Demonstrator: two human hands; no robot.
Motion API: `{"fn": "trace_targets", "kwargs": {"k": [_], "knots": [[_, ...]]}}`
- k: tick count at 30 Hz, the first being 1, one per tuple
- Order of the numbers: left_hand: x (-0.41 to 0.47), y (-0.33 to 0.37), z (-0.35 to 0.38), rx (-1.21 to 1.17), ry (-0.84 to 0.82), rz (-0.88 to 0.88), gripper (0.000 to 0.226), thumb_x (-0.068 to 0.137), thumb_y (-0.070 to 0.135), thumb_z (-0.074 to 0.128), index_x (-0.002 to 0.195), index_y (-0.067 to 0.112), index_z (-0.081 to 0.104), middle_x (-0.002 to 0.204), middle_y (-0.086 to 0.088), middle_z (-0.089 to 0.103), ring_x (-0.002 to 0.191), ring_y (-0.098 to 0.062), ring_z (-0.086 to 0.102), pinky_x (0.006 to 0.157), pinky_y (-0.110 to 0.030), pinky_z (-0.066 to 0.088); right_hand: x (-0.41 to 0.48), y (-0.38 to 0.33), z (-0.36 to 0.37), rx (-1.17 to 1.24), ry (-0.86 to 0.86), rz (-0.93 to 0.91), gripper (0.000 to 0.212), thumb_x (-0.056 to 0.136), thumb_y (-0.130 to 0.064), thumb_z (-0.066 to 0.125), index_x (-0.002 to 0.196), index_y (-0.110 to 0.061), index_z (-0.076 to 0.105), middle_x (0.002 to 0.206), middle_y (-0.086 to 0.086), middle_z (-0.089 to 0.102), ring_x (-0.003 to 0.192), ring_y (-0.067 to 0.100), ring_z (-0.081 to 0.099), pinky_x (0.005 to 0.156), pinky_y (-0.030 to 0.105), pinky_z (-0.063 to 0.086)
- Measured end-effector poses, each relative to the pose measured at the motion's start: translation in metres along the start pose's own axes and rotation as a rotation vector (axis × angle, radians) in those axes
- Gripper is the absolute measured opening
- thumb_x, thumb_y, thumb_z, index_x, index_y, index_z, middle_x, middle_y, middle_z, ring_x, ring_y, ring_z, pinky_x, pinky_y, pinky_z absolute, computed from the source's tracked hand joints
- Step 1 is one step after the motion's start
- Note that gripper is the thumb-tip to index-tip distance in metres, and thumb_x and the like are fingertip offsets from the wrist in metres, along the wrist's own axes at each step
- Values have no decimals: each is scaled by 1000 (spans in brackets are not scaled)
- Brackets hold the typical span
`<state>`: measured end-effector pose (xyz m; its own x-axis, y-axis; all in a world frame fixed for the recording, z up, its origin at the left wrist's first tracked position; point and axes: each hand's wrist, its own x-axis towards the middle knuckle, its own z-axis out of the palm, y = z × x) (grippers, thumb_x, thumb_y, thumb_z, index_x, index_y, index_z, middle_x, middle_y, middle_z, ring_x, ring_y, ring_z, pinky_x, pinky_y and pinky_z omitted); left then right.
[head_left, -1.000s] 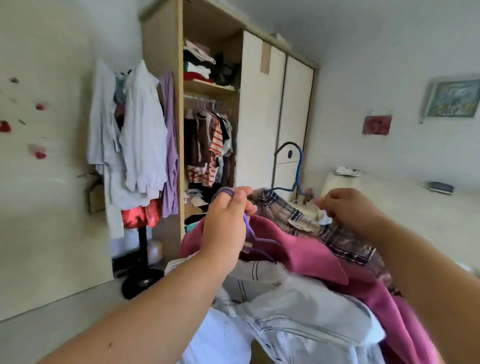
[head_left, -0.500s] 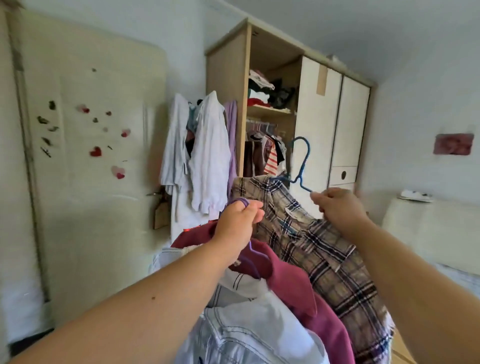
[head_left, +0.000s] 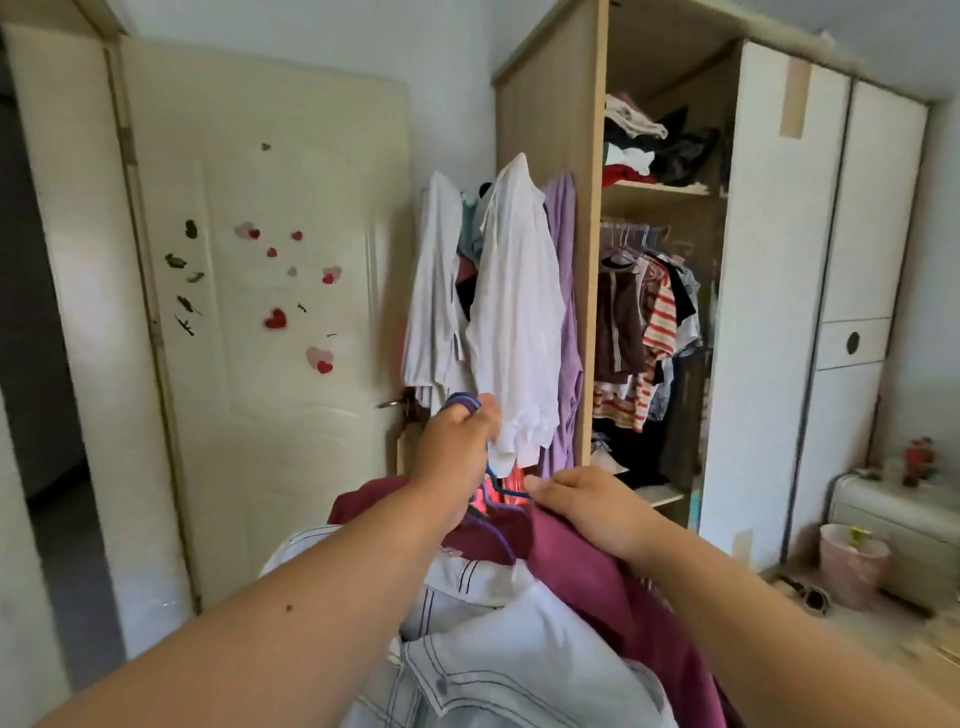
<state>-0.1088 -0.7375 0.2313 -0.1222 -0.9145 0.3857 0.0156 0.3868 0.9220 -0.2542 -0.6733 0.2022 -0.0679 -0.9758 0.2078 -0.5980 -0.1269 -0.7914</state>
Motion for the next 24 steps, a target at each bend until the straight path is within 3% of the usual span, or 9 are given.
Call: {"fn": "trace_targets", "kwargs": {"k": [2,4,7,9,14,16,18,20,24], "knots": [[28,-8,3,-127,-20,-20,15,94,14,47,91,22,59,101,-1,68,94,-15,67,90,-29,49,32,5,-4,50,-58,-8,44,77,-58,63,59,-19,56,56,-6,53,53,8,49,59,27,38],[60,-17,8,-193,-15,-7,20,95,8,41,97,20,58,101,-3,68,91,-10,67,80,-17,50,66,11,-9,28,-123,-53,33,68,-55,72,81,-25,69,70,-7,65,64,5,58,67,26,45],[106,-34,16,-275,-12,-22,19,94,4,44,94,14,59,101,-9,69,90,-12,68,73,-13,51,110,24,-6,-186,-184,-96,67,57,-50,77,120,-39,56,104,-18,66,91,-4,61,87,19,47],[136,-47,26,-293,-36,-40,16,91,4,50,91,17,60,103,-9,69,91,-13,68,73,-14,50,139,35,-3,-357,-148,-117,79,57,-45,75,130,-44,44,114,-22,61,101,-3,57,92,21,46],[200,-85,60,-325,-156,-54,17,70,25,61,87,21,62,100,-8,71,97,-17,67,87,-27,49,201,70,-5,-417,-33,-9,71,62,-27,73,127,-39,50,111,-16,62,97,5,59,89,25,48],[226,-105,75,-314,-228,-52,5,79,19,62,83,22,62,98,-8,71,98,-19,67,90,-30,49,222,87,-6,-381,24,65,67,60,-20,73,122,-38,54,102,-16,64,90,4,62,87,27,50],[253,-122,89,-338,-330,-55,13,87,9,57,83,20,62,93,-4,71,93,-14,68,85,-24,50,238,103,-10,-329,74,131,66,58,-17,71,118,-39,57,90,-17,68,79,0,64,79,23,53],[279,-132,102,-369,-469,-68,15,91,5,53,85,16,61,92,-1,69,85,-5,67,76,-16,50,253,114,-17,-318,119,176,62,57,-16,69,107,-50,59,83,-18,69,73,-2,65,71,17,53],[322,-133,133,-250,-728,-69,18,94,10,51,81,19,60,83,1,67,85,-7,66,79,-22,50,268,121,-42,-375,238,283,56,57,-21,67,84,-68,53,78,-23,68,69,-6,63,63,11,48]]}}
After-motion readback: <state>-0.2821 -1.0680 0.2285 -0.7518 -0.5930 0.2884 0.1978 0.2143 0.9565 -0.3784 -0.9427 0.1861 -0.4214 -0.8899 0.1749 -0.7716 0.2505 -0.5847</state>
